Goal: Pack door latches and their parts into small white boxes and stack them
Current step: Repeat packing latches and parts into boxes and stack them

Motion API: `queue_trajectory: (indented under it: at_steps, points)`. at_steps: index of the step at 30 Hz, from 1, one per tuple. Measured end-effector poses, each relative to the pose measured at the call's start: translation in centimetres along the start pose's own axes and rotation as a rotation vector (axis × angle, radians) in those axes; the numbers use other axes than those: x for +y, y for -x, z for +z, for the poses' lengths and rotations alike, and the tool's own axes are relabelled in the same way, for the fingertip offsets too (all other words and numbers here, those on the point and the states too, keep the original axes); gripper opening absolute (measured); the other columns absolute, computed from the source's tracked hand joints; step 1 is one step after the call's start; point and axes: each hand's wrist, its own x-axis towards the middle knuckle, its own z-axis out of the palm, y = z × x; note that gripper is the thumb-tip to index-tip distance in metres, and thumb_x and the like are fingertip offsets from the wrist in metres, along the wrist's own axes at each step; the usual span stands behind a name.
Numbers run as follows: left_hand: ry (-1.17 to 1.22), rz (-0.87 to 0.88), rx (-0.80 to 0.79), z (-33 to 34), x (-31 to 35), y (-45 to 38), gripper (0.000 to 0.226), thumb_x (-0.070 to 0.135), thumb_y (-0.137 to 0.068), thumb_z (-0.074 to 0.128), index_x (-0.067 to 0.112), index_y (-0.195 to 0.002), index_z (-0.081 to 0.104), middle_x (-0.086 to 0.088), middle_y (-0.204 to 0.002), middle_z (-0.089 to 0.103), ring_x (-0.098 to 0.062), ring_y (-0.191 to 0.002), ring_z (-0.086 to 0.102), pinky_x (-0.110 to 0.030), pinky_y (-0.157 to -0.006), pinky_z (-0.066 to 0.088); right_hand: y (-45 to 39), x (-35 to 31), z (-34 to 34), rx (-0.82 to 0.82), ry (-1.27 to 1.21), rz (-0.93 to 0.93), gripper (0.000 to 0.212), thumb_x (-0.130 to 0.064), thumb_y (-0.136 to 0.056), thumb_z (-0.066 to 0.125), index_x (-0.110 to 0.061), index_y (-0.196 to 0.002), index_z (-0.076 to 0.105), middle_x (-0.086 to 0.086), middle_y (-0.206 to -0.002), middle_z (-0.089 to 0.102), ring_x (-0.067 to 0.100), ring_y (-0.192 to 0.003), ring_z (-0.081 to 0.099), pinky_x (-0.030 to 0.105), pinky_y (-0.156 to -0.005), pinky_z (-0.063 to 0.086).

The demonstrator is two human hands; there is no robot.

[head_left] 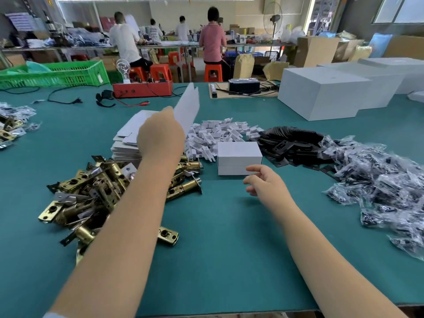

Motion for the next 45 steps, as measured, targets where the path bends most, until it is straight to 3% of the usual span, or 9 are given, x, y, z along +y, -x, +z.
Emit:
queue_trajectory:
  at_steps: [5,9,13,17,23,31,36,39,45]
  points:
    - [0.722,-0.133,-0.136,1.6,1.1,5.8,0.033,0.006,-0.097,0.045,0.012,-0.121,0.067,0.010,-0.116,0.062,-0.010,-0.089,0.061,-0.026,-0.081,0.051,0.4,-0.5,0.2,-0.052,-0.280,0.158,0.016,-0.032,-0.100,0.042,-0.025,-0.102,0.055,0.000,-0.090,0.071,0.015,-0.068,0.070,0.027,-0.063,0.055]
    - [1.052,-0.362,-0.509,4.3,1.4,9.2,0.030,0.002,-0.096,0.051,0.016,-0.116,0.067,-0.006,-0.115,0.066,-0.014,-0.091,0.066,-0.023,-0.063,0.057,0.9,0.3,-0.8,0.096,-0.392,0.142,0.023,-0.029,-0.100,0.042,-0.020,-0.108,0.061,0.000,-0.094,0.072,0.021,-0.084,0.069,0.031,-0.068,0.056]
    - [0.879,-0.196,-0.671,6.1,0.7,11.3,0.049,0.023,-0.084,0.074,0.028,-0.129,0.056,0.004,-0.100,0.071,-0.007,-0.087,0.067,-0.026,-0.064,0.057,1.6,1.1,-2.0,0.181,-0.264,0.003,0.022,-0.014,-0.097,0.045,-0.022,-0.109,0.061,-0.001,-0.111,0.067,0.026,-0.105,0.061,0.043,-0.091,0.049]
    - [0.647,-0.087,-0.596,6.3,0.3,11.8,0.061,0.035,-0.077,0.077,0.032,-0.134,0.054,0.016,-0.099,0.067,-0.001,-0.087,0.061,-0.019,-0.074,0.047,2.4,1.1,-1.3,0.090,-0.173,-0.084,0.026,-0.012,-0.097,0.045,-0.031,-0.107,0.061,-0.010,-0.109,0.068,0.013,-0.100,0.062,0.027,-0.078,0.049]
    - [0.856,-0.163,-0.578,6.0,-0.1,11.8,0.036,0.021,-0.086,0.071,0.036,-0.118,0.065,0.025,-0.079,0.072,0.009,-0.077,0.065,-0.027,-0.077,0.055,2.5,1.8,-1.2,0.063,0.045,-0.175,0.043,-0.019,-0.101,0.041,-0.031,-0.141,0.034,-0.033,-0.109,0.050,-0.017,-0.096,0.048,0.004,-0.070,0.038]
    - [0.958,-0.105,-0.591,6.2,-0.3,11.7,0.037,0.019,-0.087,0.070,0.054,-0.096,0.064,0.017,-0.088,0.075,-0.001,-0.086,0.069,-0.034,-0.085,0.057,2.6,2.1,-1.0,0.038,0.091,-0.203,0.061,-0.016,-0.097,0.048,-0.026,-0.149,0.018,-0.024,-0.116,0.050,0.001,-0.103,0.052,0.007,-0.072,0.039]
    - [1.005,-0.136,-0.594,6.6,-0.6,11.5,0.030,0.022,-0.086,0.071,0.033,-0.114,0.070,0.012,-0.094,0.076,-0.006,-0.091,0.071,-0.037,-0.087,0.056,2.6,2.1,-0.9,0.005,0.097,-0.204,0.069,-0.013,-0.093,0.054,-0.027,-0.148,0.015,-0.038,-0.112,0.041,-0.028,-0.095,0.045,0.000,-0.070,0.039]
    - [1.005,-0.155,-0.589,6.7,-0.6,11.5,0.034,0.023,-0.086,0.071,0.021,-0.121,0.070,0.012,-0.095,0.076,-0.009,-0.093,0.071,-0.037,-0.087,0.057,2.6,2.1,-0.9,0.005,0.091,-0.211,0.069,-0.012,-0.092,0.055,-0.026,-0.148,0.017,-0.042,-0.113,0.039,-0.030,-0.097,0.042,-0.003,-0.071,0.037]
    - [0.999,-0.124,-0.590,7.0,-0.5,11.6,0.031,0.021,-0.087,0.071,0.028,-0.117,0.070,0.013,-0.090,0.076,-0.001,-0.086,0.070,-0.027,-0.081,0.057,2.5,2.2,-0.8,-0.007,0.083,-0.204,0.071,-0.011,-0.091,0.056,-0.027,-0.147,0.016,-0.040,-0.114,0.039,-0.030,-0.097,0.042,-0.001,-0.071,0.039]
